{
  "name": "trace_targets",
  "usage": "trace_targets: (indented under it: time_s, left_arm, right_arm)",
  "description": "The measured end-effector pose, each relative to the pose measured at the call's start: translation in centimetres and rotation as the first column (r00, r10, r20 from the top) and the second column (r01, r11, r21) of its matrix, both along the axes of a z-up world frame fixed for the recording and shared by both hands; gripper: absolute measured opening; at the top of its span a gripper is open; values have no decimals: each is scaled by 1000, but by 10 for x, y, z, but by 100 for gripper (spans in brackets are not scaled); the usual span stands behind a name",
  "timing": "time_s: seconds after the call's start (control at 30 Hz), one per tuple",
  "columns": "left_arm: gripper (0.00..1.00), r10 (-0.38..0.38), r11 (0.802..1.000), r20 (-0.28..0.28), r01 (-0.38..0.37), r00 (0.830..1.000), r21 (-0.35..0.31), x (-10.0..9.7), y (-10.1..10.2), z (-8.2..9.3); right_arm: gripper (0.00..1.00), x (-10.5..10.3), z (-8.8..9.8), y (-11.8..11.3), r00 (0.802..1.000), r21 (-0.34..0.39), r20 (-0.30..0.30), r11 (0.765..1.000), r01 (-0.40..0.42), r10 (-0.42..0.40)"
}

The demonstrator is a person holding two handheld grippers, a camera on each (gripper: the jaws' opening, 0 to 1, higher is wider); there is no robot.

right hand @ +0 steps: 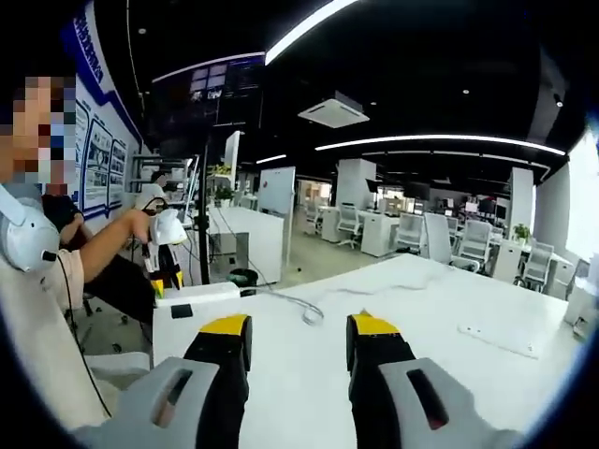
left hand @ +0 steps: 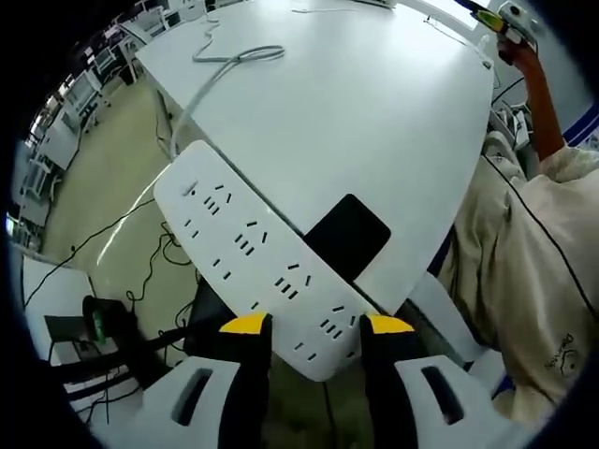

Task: Pick up the power strip scattered on the table, fix it on the side mounting bracket of the table, and press the switch

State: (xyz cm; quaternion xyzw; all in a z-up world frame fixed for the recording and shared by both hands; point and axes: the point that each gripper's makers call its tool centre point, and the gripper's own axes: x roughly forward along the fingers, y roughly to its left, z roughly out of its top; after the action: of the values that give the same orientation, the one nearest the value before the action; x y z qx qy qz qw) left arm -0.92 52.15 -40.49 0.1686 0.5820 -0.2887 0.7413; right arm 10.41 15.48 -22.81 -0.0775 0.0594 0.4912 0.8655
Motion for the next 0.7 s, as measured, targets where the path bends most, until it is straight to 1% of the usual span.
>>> trace_targets:
  time_s: [0.13, 0.23, 0.33, 0.7]
  left_arm:
    - [42, 1, 1000, 7, -1, 1000, -5, 0, 0, 1]
    - [42, 0, 1000, 13, 0, 1000, -10, 0, -1, 1]
    - [42, -3, 1000, 16, 3, 1000, -12, 0, -1, 1]
    - [42, -5, 1000, 16, 5, 1000, -13, -5, -4, 1]
  right_arm:
    - [36, 3, 3, 10, 1000, -16, 4, 1000, -21, 22]
    - [36, 3, 1, 22, 998, -38, -9, 998, -57, 56]
    - [36, 2, 1, 29, 997, -55, -2, 996, -74, 74]
    - [36, 5, 3, 48, 993, -60, -5, 991, -117, 117]
